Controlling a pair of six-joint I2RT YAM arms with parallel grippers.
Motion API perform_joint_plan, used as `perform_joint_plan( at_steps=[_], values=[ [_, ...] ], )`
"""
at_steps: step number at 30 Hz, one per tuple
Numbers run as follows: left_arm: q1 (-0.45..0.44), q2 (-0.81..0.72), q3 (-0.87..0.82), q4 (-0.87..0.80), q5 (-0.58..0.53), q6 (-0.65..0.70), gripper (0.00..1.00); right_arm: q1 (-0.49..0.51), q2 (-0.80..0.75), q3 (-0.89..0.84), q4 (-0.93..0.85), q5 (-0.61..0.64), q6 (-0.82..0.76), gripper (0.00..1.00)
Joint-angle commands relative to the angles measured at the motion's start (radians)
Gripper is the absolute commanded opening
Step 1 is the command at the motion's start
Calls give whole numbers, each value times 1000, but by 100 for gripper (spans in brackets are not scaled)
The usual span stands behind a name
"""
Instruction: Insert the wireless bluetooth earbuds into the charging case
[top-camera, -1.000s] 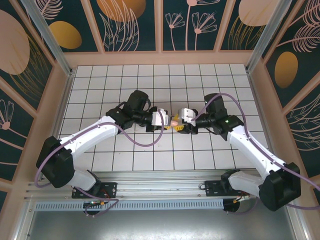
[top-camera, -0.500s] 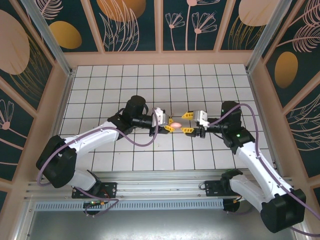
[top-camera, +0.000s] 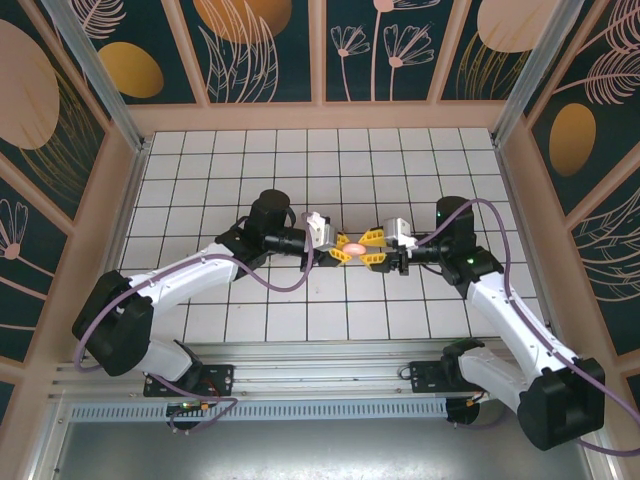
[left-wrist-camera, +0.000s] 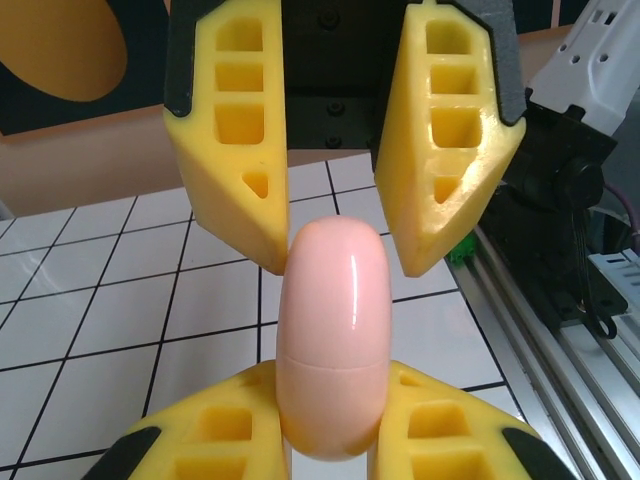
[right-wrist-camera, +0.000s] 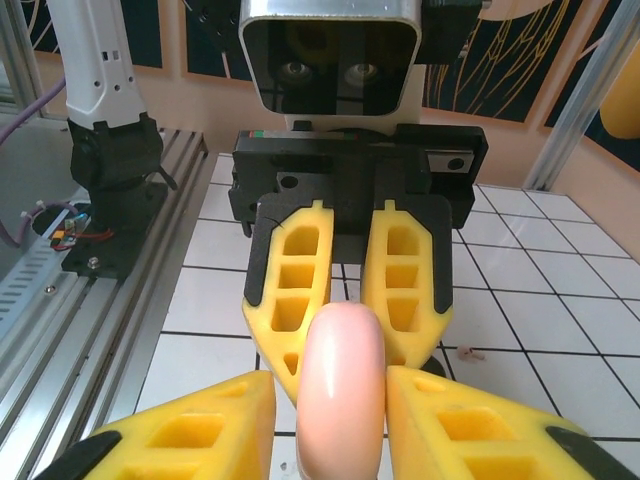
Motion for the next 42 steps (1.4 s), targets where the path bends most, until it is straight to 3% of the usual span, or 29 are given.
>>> perform_joint_plan(
  at_steps=[1,7,13,19,29,34,39,42],
  values=[
    [2,-4,24,32,31,-10,6,-7,7,31,0,-34,-10,33],
    [2,-1,34,28,38,-12,7,-6,15,36,5,-19,-9,33],
    [1,0,42,21,43,-13,8,-6,17,39,3,-9,-12,24],
    [2,6,65,-23,29,16,28,-6,17,59,-44,21,-54,18],
    [2,18,96,-77,37,40,29,-3,34,103,-133,58,-123,18],
    [1,23,105,-105,42,48,22,0,35,104,-130,64,-124,18],
    [2,28,112,-115,39,51,29,2,33,104,-132,74,-129,18],
    [1,32,118,-131,37,60,21,2,36,110,-139,83,-135,18]
  ],
)
